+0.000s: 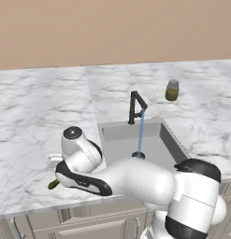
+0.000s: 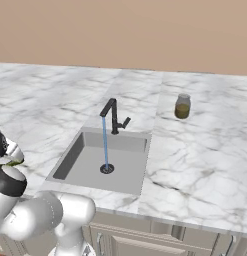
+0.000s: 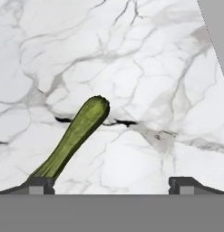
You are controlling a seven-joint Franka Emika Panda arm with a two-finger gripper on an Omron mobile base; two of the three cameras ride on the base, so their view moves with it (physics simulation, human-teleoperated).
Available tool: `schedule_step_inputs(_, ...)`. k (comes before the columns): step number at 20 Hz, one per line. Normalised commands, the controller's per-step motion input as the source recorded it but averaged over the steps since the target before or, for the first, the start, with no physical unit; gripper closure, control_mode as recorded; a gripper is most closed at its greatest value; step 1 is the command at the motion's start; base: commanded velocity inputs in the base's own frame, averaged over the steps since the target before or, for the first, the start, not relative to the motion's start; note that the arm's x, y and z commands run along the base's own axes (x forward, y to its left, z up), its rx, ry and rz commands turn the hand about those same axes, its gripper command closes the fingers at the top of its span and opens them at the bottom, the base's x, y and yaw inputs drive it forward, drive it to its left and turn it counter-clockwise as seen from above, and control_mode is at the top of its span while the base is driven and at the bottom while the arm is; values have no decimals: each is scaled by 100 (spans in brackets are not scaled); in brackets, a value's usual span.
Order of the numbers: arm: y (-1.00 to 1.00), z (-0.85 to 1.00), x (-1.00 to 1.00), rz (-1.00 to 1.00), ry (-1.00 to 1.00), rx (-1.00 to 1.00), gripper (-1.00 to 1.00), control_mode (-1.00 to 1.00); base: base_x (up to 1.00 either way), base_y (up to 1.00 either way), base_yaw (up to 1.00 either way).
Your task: Turn on the sink faucet. Then move the squash from the counter to the sink. Turn off the sink. Move the vegetable from the sink to the pot next to the stove. Finally move the pot to the rear left burner.
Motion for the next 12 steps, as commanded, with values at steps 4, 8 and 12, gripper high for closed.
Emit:
schedule_step_inputs(4, 26, -26, 0, -5, 9, 0, -100, -100, 0, 0, 0)
schedule_step_inputs(8, 22, -17, 2, -8, 6, 0, -100, -100, 0, 0, 0)
schedule_step_inputs(12, 25, -19, 5, -11, 5, 0, -100, -100, 0, 0, 0)
